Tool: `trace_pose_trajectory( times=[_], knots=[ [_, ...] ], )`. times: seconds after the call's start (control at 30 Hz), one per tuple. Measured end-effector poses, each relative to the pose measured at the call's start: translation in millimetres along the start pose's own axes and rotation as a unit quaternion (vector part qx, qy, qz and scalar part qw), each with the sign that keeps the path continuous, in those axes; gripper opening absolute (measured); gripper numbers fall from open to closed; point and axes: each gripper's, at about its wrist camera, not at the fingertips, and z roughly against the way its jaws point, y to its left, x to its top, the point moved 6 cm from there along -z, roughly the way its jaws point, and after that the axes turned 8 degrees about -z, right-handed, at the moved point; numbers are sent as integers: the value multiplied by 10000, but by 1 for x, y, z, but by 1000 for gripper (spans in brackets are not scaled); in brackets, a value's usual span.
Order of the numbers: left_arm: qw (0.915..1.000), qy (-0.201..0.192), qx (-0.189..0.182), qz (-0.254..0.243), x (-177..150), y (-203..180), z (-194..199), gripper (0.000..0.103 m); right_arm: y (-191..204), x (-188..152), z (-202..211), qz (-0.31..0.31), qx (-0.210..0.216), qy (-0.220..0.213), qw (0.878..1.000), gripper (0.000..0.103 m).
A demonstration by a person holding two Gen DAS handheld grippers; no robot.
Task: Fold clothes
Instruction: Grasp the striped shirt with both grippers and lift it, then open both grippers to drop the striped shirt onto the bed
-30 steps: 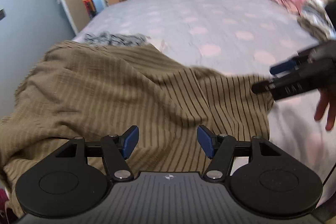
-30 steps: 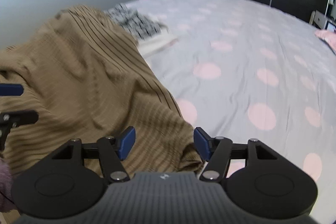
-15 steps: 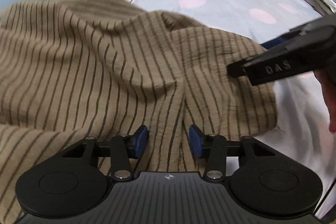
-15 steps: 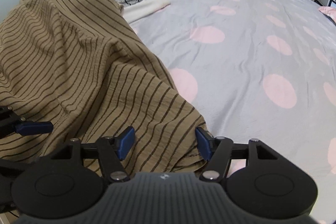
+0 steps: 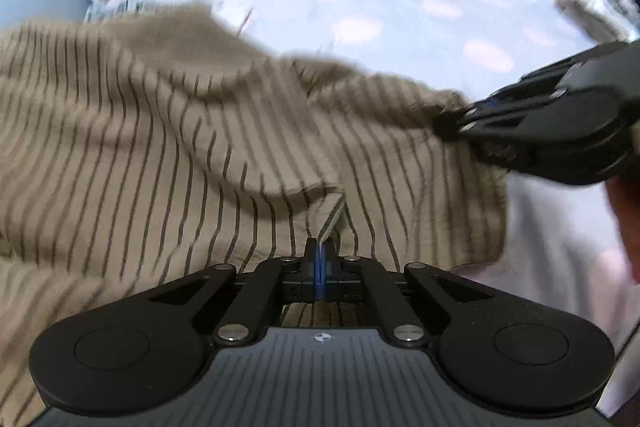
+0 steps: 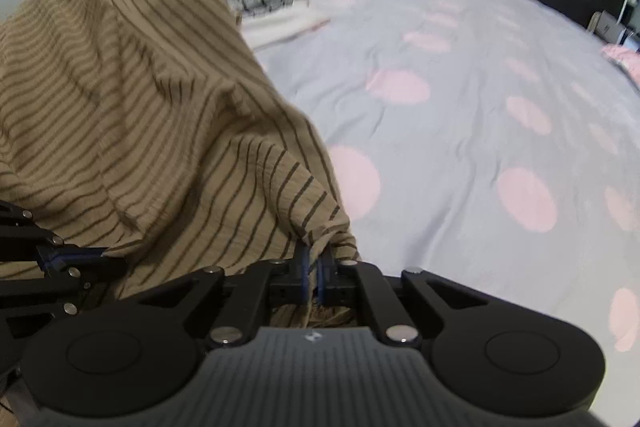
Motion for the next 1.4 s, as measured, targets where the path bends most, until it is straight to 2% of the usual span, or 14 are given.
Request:
trace_pose_trajectory(
  times=[0.1, 0.23, 0.4, 0.5, 0.67, 0.9, 1.0, 1.07, 1.13, 1.17, 1.23, 1.3, 1.4],
  knots=[
    [9990, -428, -138, -85, 9, -12, 27, 0, -5, 10, 22, -78, -415, -316, 9986, 2],
    [9975, -652, -257, -98, 17, -26, 50, 0, -27, 17, 53, -390, -1033, -526, 9925, 2],
    [9945, -934, -389, -255, 36, -52, 75, 0, -51, 14, 91, -385, -1496, -912, 9838, 2],
    [9925, -998, -604, -365, 52, -70, 76, 0, -69, 10, 111, -459, -1769, -1101, 9770, 1],
    [9834, -1059, -1364, -550, 65, -118, 83, 0, -126, -1, 135, -1122, -2170, -1041, 9641, 1],
    [9543, -1081, -2630, -916, 76, -199, 96, 0, -203, -27, 164, -1760, -2881, -872, 9372, 2],
    [9520, -931, -2680, -1151, 73, -223, 91, 0, -220, -42, 164, -1807, -2814, -583, 9406, 2],
    [9519, -671, -2730, -1216, 62, -226, 80, 0, -226, -54, 160, -1855, -2680, -350, 9447, 2],
    [9553, -521, -2649, -1205, 53, -219, 73, 3, -227, -63, 156, -1890, -2539, -169, 9484, 3],
    [9566, -454, -2603, -1226, 51, -214, 70, 5, -226, -68, 153, -1861, -2439, -65, 9518, 3],
    [9593, -348, -2531, -1200, 50, -197, 64, 26, -222, -71, 150, -1729, -2280, 42, 9582, 6],
    [9644, -295, -2347, -1185, 50, -178, 63, 36, -215, -70, 151, -1571, -2203, 12, 9627, 8],
    [9737, -230, -1949, -1162, 49, -141, 64, 40, -209, -64, 156, -1434, -2165, -132, 9656, 19]
  ],
)
